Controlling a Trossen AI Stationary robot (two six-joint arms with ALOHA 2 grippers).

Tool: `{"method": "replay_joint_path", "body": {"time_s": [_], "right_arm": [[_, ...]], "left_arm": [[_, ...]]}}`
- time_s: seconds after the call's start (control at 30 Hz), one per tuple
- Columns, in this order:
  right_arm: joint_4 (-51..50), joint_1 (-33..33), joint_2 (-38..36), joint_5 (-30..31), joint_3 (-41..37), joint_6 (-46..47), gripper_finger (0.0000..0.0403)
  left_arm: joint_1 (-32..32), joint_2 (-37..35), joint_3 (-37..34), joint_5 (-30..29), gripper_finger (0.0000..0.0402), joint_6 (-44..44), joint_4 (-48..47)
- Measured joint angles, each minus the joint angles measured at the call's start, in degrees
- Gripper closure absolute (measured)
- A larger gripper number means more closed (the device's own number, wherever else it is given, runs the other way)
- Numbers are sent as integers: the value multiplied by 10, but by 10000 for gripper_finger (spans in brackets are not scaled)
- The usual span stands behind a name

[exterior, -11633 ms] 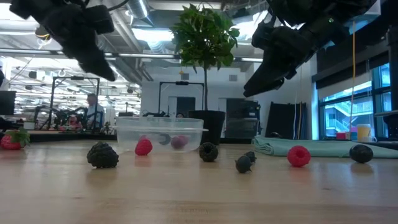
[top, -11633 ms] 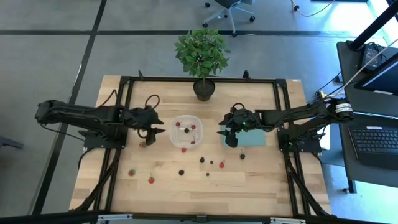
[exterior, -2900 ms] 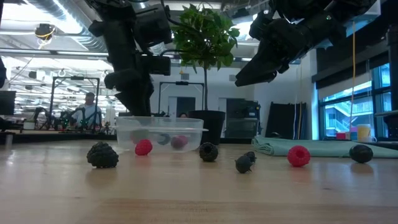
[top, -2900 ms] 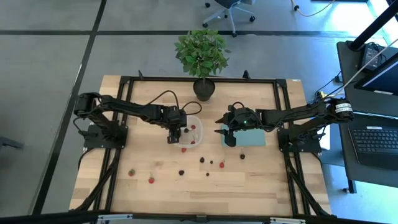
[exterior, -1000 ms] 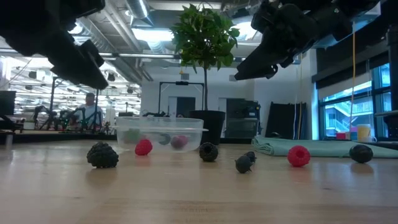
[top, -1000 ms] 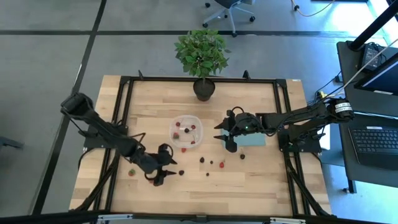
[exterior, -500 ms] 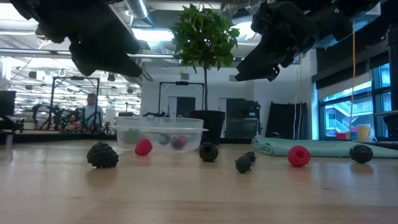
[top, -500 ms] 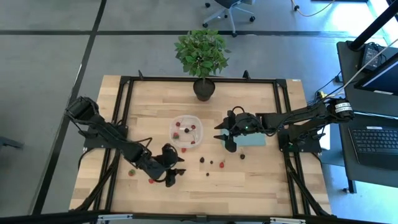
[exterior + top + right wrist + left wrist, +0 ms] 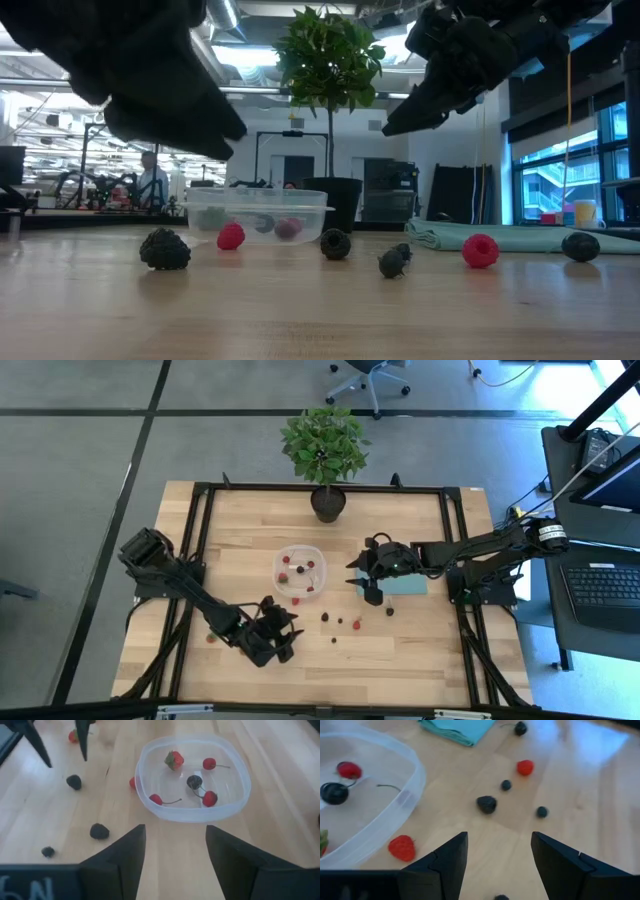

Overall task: Pick and placing Produce into tupperware
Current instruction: Put the top raspberry into the container

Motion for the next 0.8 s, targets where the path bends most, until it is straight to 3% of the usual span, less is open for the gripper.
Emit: {"method": "replay_joint_path", "body": {"time_s": [0.33,0.57,0.8], "right_arm": [[-5,0,0,0,0,-63,194],[13,0,0,0,-26,-76,194],[63,-1,0,0,-71,-75,194]], "left_arm": [[3,63,50,-45,191,-102,-85],[10,77,79,-48,191,-189,-186],[20,78,80,-40,191,-225,-202]]}}
